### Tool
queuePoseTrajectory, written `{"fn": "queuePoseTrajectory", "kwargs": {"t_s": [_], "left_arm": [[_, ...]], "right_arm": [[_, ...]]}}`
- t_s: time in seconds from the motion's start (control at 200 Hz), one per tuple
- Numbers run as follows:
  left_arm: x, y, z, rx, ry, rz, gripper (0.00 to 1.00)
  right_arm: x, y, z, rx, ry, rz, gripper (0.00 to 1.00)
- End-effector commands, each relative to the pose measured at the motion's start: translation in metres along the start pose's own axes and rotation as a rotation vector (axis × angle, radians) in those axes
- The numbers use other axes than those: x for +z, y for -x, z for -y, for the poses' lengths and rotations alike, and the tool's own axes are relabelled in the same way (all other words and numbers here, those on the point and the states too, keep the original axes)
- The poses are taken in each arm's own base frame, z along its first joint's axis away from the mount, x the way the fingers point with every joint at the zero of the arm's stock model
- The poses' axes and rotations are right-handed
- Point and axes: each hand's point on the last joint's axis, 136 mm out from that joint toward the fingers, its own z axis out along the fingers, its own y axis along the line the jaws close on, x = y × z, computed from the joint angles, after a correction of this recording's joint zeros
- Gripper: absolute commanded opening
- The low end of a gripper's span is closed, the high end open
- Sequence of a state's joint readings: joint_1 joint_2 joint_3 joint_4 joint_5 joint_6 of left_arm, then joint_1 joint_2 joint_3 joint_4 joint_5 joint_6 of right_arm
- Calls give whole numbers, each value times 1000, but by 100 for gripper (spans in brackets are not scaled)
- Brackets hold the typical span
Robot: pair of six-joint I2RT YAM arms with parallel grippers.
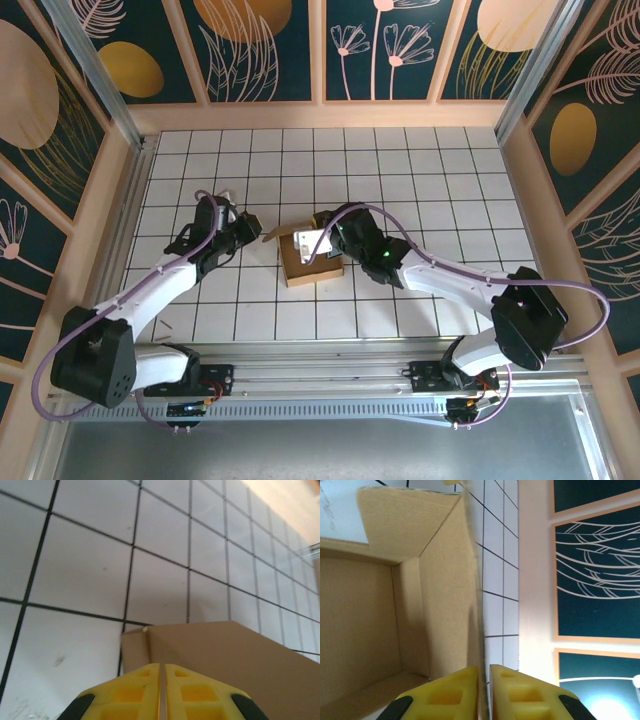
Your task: Fold the paper box
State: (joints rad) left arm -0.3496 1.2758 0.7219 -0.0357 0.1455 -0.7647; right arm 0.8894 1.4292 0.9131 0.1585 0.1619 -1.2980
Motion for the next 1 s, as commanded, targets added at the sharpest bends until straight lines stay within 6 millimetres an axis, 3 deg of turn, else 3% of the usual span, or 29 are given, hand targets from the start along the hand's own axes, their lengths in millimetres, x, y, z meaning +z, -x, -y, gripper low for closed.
{"fn": "queuePoseTrajectory", "kwargs": {"t_s": [0.0,0.075,0.16,0.26,0.345,0.385,0.45,0.591,0.686,0.761,0.881,0.931,0.996], "left_arm": [[5,-8,-24,-57,94,-37,13],[-1,0,-27,-89,81,-13,21],[-17,15,-11,-61,0,43,27],[-41,29,31,86,-166,93,33],[-62,30,65,294,-307,104,40],[-70,34,70,349,-307,126,39],[-78,42,73,424,-283,165,38],[-88,50,81,516,-279,192,35],[-93,44,95,588,-350,165,34],[-102,41,108,665,-398,169,33],[-120,42,132,824,-441,214,37],[-126,40,143,875,-470,223,40],[-130,36,161,947,-502,229,44]], "right_arm": [[-3,3,22,-75,-100,-32,14],[-1,3,19,-88,-94,-41,14],[-2,4,15,-86,-92,-31,15],[-3,6,13,-87,-95,-23,16],[-5,12,10,-82,-85,-2,24],[-7,15,10,-67,-80,9,29],[-10,20,10,-29,-60,33,46],[-18,26,11,7,-47,67,49],[-26,32,14,20,-54,87,62],[-37,43,24,72,-54,136,70],[-66,60,62,278,-58,242,74],[-80,59,79,412,-57,279,74],[-95,40,104,647,-70,314,75]]}}
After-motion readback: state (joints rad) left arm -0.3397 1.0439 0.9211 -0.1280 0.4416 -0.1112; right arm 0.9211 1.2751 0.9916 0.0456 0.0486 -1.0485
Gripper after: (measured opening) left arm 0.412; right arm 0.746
